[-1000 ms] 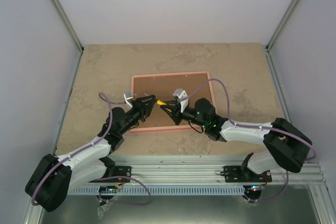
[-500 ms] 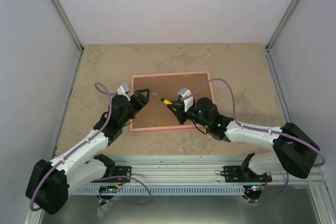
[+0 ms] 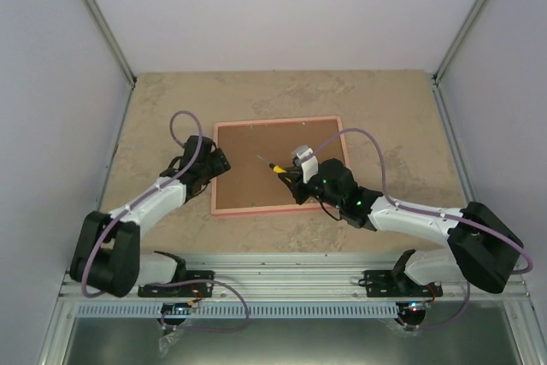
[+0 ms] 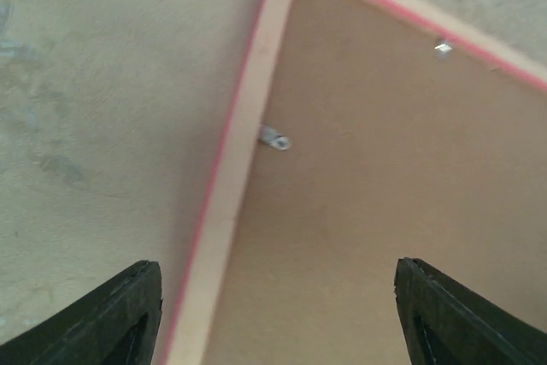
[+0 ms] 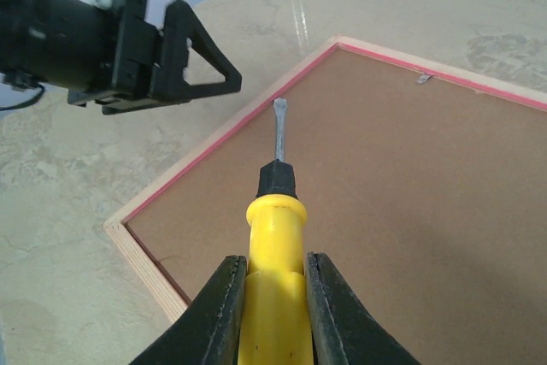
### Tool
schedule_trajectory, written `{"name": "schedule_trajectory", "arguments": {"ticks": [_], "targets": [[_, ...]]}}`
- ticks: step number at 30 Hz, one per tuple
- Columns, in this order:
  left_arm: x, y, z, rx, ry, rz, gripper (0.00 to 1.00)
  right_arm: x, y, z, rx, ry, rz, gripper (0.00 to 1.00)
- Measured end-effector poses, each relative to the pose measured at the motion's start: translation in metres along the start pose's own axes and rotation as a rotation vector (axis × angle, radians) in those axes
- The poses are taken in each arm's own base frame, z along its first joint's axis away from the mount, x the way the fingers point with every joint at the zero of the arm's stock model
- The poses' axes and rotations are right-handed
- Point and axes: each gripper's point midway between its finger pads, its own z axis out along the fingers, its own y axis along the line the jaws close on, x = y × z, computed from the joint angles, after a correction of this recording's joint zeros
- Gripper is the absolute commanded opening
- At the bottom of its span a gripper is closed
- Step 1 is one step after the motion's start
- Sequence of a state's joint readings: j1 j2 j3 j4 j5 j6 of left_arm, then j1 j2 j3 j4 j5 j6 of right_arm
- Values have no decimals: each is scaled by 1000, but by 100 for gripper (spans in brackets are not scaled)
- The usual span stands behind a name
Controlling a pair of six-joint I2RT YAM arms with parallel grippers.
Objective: Take the photo out of the frame
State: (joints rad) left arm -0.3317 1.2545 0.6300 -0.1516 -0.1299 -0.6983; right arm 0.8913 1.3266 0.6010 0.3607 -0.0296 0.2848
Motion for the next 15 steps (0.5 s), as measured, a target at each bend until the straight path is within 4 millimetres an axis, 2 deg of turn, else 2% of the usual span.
{"name": "schedule_trajectory", "arguments": {"ticks": [6, 10, 15], "targets": [[14, 31, 31, -101, 95, 26, 73, 1, 0, 0, 1, 3, 0, 0], [18, 34, 44, -122, 135, 56, 69, 1, 0, 0, 1, 3, 0, 1], [24, 33, 55, -121, 177, 88, 59, 1, 0, 0, 1, 4, 1, 0]]}}
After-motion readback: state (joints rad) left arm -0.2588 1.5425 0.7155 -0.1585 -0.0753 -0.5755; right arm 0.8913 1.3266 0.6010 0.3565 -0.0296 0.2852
